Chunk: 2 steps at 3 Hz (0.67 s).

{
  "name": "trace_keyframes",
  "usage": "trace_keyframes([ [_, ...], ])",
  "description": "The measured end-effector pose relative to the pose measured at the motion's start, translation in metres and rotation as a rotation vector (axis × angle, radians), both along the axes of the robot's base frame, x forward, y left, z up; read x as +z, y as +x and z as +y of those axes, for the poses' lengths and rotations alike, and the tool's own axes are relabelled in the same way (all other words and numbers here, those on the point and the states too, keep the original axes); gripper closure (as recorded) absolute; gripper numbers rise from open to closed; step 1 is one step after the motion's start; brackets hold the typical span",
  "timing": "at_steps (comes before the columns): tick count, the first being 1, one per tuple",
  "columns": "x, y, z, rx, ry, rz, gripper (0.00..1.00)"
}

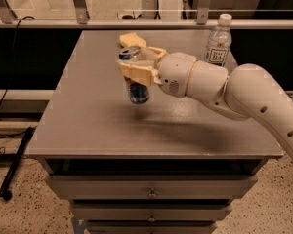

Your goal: Pick redbull can

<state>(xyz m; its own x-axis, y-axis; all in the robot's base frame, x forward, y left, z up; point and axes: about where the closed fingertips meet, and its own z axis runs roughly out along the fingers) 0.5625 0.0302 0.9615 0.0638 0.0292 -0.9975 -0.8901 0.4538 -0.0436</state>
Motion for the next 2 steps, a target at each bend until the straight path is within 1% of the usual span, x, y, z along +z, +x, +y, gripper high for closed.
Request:
trace_keyframes([
  [1, -0.0052, -0.0042, -0.0037, 0.012, 0.001, -0.021, 1.00],
  [2, -0.0141, -0.0088, -0.0040, 0.023, 0.032, -0.030, 1.00],
])
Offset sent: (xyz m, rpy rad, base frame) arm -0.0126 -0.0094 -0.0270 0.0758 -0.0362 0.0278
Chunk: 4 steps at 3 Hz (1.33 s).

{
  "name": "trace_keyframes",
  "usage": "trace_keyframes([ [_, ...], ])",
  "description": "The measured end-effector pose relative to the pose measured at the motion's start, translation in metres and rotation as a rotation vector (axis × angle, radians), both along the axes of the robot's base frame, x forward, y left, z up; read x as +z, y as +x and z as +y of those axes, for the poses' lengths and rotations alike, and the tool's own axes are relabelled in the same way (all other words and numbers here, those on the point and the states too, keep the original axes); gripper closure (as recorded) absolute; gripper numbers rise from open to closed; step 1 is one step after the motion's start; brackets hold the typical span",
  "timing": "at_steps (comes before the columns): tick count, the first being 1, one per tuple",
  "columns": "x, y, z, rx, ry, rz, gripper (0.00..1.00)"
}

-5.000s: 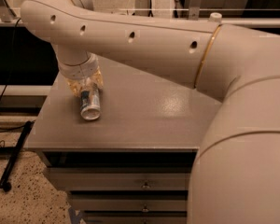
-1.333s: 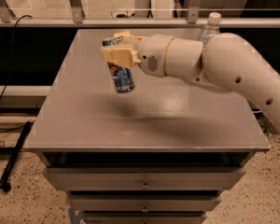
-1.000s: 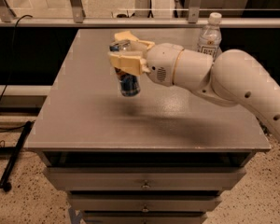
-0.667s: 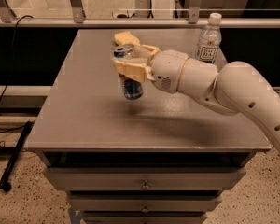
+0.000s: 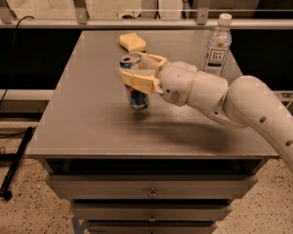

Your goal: Pick redbull can

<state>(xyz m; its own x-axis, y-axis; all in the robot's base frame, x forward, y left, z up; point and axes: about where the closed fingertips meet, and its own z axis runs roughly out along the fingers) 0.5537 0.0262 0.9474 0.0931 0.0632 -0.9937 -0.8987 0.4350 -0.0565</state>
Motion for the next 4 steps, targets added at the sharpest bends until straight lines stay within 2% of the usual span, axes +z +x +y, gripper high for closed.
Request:
trace_keyframes([
  [1, -0.005, -0.005, -0.001, 0.010, -0.016, -0.025, 0.82],
  [2, -0.012, -0.011, -0.002, 0.026, -0.032, -0.053, 0.51],
  [4, -0.025, -0.018, -0.005, 0.027, -0.018, -0.063, 0.04],
])
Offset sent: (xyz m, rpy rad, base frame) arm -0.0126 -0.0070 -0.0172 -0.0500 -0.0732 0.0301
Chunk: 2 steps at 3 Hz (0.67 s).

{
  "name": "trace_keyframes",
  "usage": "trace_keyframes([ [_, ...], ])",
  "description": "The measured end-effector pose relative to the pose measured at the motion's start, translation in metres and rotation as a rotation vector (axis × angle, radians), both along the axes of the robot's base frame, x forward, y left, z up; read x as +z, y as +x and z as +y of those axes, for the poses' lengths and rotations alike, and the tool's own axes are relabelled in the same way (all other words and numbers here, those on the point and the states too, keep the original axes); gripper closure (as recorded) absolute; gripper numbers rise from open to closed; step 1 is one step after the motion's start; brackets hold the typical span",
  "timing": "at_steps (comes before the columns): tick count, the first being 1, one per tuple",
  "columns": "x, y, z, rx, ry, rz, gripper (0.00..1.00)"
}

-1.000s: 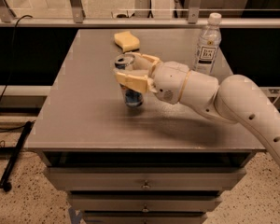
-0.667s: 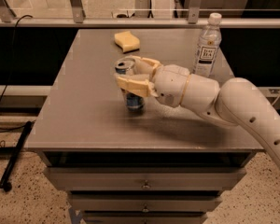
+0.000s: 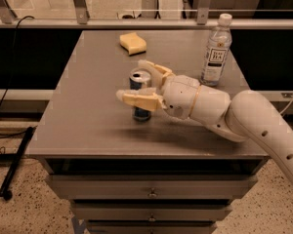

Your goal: Pick redbull can

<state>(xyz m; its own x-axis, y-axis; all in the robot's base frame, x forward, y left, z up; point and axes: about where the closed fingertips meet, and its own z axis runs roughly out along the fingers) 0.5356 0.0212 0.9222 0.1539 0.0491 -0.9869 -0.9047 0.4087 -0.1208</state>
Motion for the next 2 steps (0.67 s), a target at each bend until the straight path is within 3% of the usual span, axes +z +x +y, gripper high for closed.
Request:
trace_keyframes([
  [2, -0.004, -0.014, -0.022, -0.035, -0.025, 0.012, 0.00],
])
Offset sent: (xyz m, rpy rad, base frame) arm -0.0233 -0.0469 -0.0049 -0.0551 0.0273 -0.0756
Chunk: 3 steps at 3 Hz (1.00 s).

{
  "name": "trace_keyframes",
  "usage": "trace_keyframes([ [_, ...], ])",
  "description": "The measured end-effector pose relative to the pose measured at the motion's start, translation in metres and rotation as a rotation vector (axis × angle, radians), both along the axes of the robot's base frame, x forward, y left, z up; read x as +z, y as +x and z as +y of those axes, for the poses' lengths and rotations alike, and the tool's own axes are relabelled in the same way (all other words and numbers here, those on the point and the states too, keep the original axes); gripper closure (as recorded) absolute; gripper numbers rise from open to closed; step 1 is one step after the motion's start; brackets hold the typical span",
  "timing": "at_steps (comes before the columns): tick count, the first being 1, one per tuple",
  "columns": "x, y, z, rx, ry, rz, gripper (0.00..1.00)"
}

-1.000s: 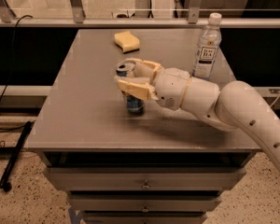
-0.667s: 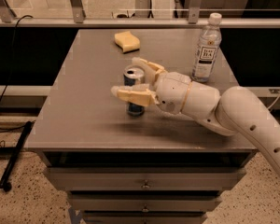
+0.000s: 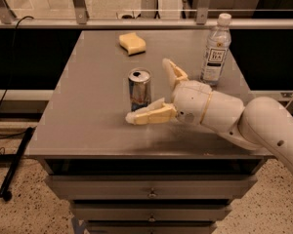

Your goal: Pick redbull can

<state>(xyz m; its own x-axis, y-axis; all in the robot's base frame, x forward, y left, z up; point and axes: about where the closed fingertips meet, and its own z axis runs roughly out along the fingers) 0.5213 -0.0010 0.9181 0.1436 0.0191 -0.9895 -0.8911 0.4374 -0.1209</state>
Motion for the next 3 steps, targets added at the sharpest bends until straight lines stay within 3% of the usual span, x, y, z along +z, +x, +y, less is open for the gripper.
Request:
trace_keyframes([
  [1, 0.008, -0.008, -0.045, -0.050, -0.058, 0.037, 0.00],
  [2, 0.022, -0.032, -0.113, -0.109, -0.128, 0.088, 0.00],
  [3, 0.023, -0.032, -0.112, -0.109, -0.127, 0.088, 0.00],
])
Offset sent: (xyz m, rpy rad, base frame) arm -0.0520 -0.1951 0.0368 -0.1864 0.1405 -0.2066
